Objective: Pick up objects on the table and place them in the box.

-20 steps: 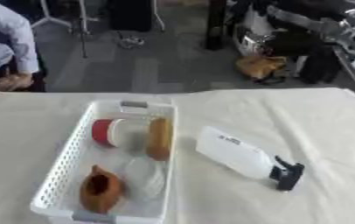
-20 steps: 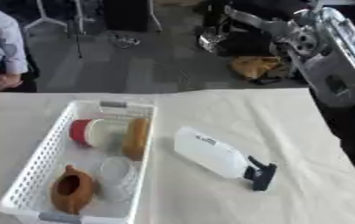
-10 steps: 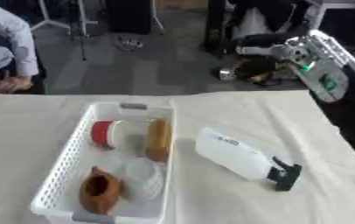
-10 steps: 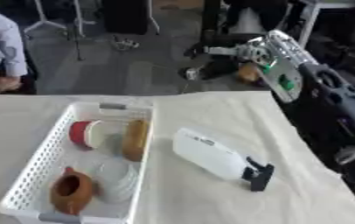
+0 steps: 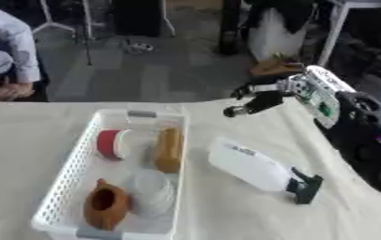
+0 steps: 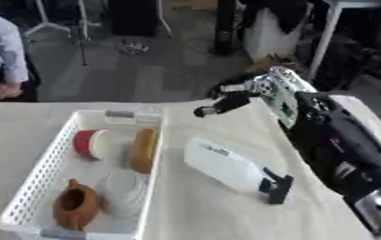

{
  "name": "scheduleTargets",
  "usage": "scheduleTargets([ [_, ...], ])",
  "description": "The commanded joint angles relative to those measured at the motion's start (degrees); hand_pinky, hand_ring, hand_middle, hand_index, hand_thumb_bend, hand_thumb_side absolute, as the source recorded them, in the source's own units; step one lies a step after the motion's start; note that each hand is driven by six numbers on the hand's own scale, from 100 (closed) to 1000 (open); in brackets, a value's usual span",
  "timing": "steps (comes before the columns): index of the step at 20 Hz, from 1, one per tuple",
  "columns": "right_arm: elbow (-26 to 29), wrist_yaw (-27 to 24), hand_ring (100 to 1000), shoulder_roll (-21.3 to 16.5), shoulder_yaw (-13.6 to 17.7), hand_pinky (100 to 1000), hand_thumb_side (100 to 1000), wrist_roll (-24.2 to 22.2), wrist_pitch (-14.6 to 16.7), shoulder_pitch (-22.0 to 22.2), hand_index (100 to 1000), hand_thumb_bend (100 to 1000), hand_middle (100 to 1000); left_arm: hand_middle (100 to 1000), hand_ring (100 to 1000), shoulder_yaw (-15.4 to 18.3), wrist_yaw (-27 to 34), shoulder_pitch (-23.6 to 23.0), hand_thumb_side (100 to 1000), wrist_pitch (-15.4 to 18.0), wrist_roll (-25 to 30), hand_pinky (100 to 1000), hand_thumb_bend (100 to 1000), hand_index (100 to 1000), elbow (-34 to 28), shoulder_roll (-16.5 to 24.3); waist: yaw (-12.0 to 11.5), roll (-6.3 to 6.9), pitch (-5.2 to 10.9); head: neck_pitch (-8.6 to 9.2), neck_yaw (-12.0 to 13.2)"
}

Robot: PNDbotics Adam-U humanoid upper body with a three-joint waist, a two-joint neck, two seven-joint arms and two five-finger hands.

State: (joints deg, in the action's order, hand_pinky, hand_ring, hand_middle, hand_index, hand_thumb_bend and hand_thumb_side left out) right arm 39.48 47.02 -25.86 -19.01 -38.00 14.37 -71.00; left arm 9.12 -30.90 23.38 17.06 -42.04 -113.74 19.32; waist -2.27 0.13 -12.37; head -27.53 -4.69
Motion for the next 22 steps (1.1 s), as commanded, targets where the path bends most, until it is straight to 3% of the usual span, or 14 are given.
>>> scheduleTargets([
  [1,-1.1,0.4,1000,-1.0,0.7,918,1000,-0.8,0.7,-0.7,1000,537,930,903,933,0.0,0.2,0.4,1000,0.0,0.3,935,100,946,-0.8,1.0,-0.1,0.12,1.06,-0.06,0.1],
  [2,-1.2,0.8,1000,-1.1,0.7,946,1000,-0.9,0.8,-0.6,1000,623,946,903,933,0.0,0.2,0.4,1000,-0.1,0.3,935,100,941,-0.8,1.0,0.0,0.11,1.05,-0.08,0.2],
  [3,-1.3,1.4,1000,-1.4,0.5,946,1000,-1.1,0.9,-0.4,1000,623,946,903,933,0.0,0.2,0.4,1000,-0.1,0.3,935,100,941,-0.8,1.0,0.0,0.09,1.04,-0.10,0.2],
  [4,-1.4,2.0,1000,-1.5,0.4,959,957,-1.5,1.1,-0.3,1000,704,953,898,933,0.0,0.2,0.4,1000,-0.1,0.3,935,100,934,-0.8,1.0,0.0,0.09,1.04,-0.11,0.3],
  [7,-2.0,2.5,1000,-1.9,0.5,965,935,-4.3,2.1,0.0,1000,747,956,895,932,0.1,0.2,0.4,1000,-0.2,0.4,934,100,932,-0.8,1.1,0.1,0.10,1.03,-0.12,0.4],
  [8,-2.1,2.4,1000,-2.0,0.5,979,837,-5.1,2.3,0.1,1000,845,959,889,932,0.1,0.2,0.5,1000,-0.2,0.4,934,100,926,-0.8,1.1,0.1,0.12,1.02,-0.13,0.4],
  [14,-0.2,-1.4,1000,-3.0,0.3,990,839,-13.1,1.5,0.6,1000,861,961,885,931,0.1,0.1,0.5,1000,-0.3,0.6,934,100,923,-0.8,1.1,0.4,0.18,1.03,-0.22,0.7],
  [22,1.5,-4.0,1000,-5.0,-2.5,993,847,-14.0,2.3,2.1,1000,847,963,881,931,0.1,0.0,0.4,1000,-0.3,0.7,933,100,921,-0.8,1.3,0.8,-0.06,1.01,-0.53,1.0],
])
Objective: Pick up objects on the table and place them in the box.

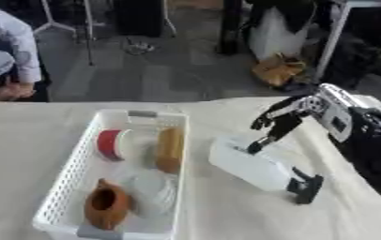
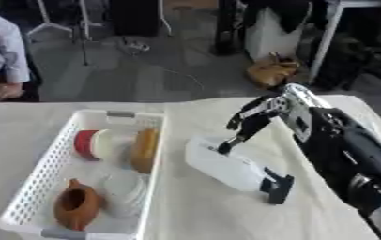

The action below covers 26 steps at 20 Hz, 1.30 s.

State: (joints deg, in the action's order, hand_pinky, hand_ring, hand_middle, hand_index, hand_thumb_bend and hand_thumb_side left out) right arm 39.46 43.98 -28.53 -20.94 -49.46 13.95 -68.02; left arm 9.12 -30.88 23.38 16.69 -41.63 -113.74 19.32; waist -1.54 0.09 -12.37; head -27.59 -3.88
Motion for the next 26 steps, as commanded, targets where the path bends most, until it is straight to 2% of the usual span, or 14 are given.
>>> scheduleTargets([
  [1,1.5,-1.0,1000,-2.5,-0.8,990,849,-2.5,2.7,-0.7,1000,847,963,880,931,0.1,0.0,0.4,1000,0.1,0.3,933,100,920,-0.8,1.2,0.2,-0.05,1.00,-0.44,0.3],
  [9,3.2,-1.9,1000,-3.3,-2.0,983,876,-2.5,1.6,0.6,1000,822,964,878,930,0.1,0.0,0.3,1000,-0.1,0.6,932,100,917,-0.8,1.2,0.4,0.02,0.90,-0.50,0.3],
  [17,8.9,-1.3,1000,-3.9,-3.9,959,929,-2.4,-5.0,1.6,1000,773,951,875,930,0.1,0.0,0.3,1000,-0.1,0.6,932,100,914,-0.8,1.0,0.4,-0.18,0.87,-0.54,0.3],
  [20,10.3,0.6,1000,-3.7,-4.6,957,937,-0.9,-7.4,1.9,1000,764,952,874,930,0.1,0.1,0.2,1000,-0.1,0.5,933,100,914,-0.8,0.8,0.4,-0.22,0.79,-0.51,0.2],
  [26,10.7,2.3,1000,-2.9,-5.6,950,935,0.8,-9.3,2.5,1000,764,950,871,929,0.1,0.2,0.2,1000,-0.1,0.6,933,100,911,-0.8,0.6,0.4,-0.21,0.68,-0.66,0.0],
])
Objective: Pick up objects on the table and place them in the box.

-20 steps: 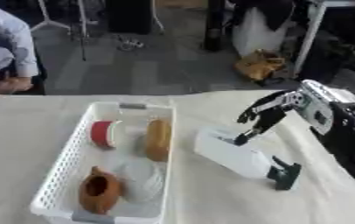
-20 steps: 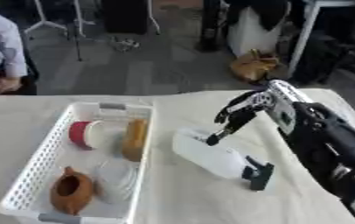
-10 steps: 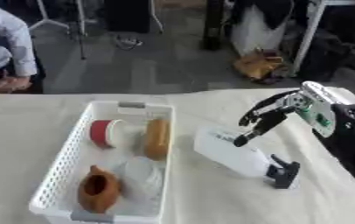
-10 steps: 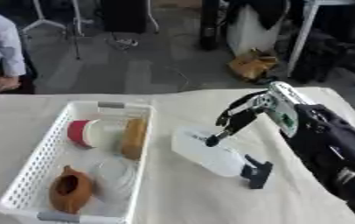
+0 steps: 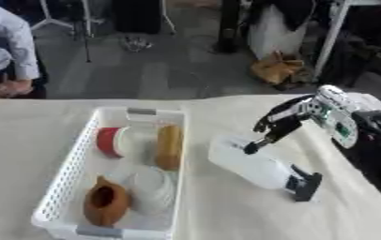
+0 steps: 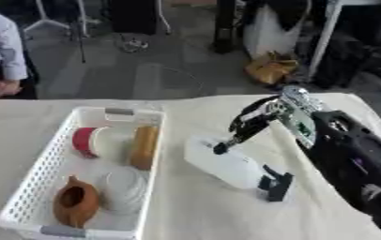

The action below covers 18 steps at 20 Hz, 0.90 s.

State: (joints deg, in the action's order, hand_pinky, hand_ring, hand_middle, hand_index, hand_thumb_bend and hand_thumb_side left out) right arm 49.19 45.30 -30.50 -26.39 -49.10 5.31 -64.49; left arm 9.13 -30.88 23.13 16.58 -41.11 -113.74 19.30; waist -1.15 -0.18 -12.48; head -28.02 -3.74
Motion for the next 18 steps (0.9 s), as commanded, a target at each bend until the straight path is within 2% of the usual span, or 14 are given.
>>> scheduleTargets([
  [1,0.8,1.3,1000,-0.7,-0.2,949,929,0.6,-0.7,-1.0,1000,761,949,871,929,0.1,0.2,0.4,1000,0.0,0.0,932,100,911,-0.8,0.6,0.0,0.05,0.79,-0.23,-0.2],
  [10,-1.8,3.3,1000,0.8,0.3,951,915,1.3,0.4,-0.2,1000,759,950,871,929,0.2,0.2,0.3,1000,0.0,-0.1,933,100,910,-0.8,0.4,-0.3,0.08,0.82,0.00,-0.2],
  [18,-2.8,5.5,1000,1.7,0.0,953,925,1.2,0.6,-0.2,1000,804,963,871,929,0.2,0.2,0.4,1000,-0.1,-0.2,933,100,910,-0.8,0.3,-0.3,0.13,0.84,0.08,-0.4],
])
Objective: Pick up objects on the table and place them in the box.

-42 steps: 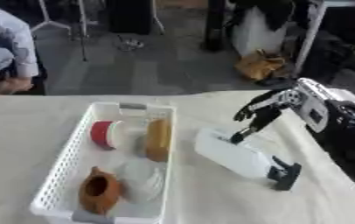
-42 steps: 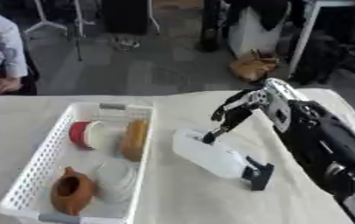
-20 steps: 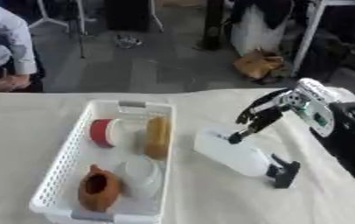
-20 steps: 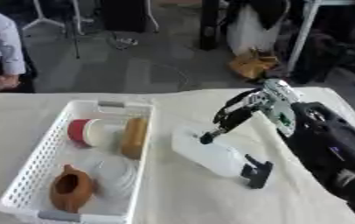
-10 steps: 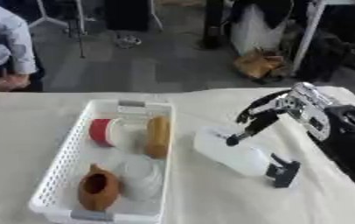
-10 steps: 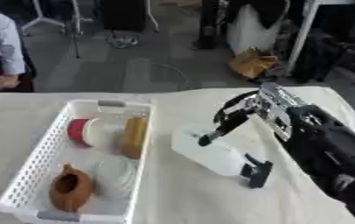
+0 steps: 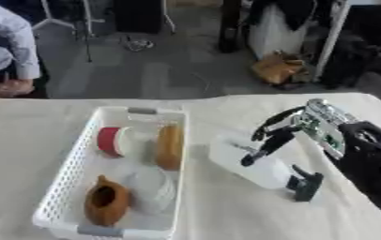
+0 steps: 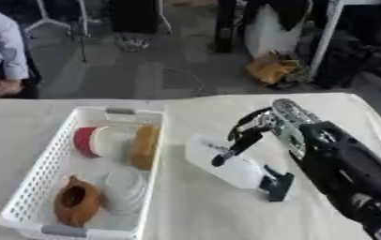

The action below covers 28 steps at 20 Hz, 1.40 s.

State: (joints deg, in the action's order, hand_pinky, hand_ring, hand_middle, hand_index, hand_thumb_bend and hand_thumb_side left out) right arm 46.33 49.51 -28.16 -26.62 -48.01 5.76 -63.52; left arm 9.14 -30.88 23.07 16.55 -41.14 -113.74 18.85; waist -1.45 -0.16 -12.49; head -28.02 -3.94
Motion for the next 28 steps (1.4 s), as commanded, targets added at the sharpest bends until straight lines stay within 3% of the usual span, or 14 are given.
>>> scheduleTargets([
  [1,0.1,1.8,1000,-0.6,0.2,952,926,0.3,0.2,-1.1,1000,807,964,871,929,0.2,0.2,0.4,1000,0.0,-0.1,933,100,910,-0.8,0.8,0.0,0.09,0.85,0.09,-0.2],
  [21,-6.5,6.3,1000,2.1,2.6,941,892,0.4,2.9,-0.4,1000,789,954,870,928,0.2,0.4,0.3,1000,-0.1,-0.1,932,100,909,-0.8,0.4,-0.3,0.15,0.61,0.15,-0.4],
  [28,-7.2,6.7,1000,2.6,3.0,929,848,0.8,2.8,-0.1,962,703,865,869,928,0.3,0.4,0.2,1000,-0.1,-0.1,932,100,909,-0.8,0.3,-0.3,0.34,0.56,0.11,-0.5],
])
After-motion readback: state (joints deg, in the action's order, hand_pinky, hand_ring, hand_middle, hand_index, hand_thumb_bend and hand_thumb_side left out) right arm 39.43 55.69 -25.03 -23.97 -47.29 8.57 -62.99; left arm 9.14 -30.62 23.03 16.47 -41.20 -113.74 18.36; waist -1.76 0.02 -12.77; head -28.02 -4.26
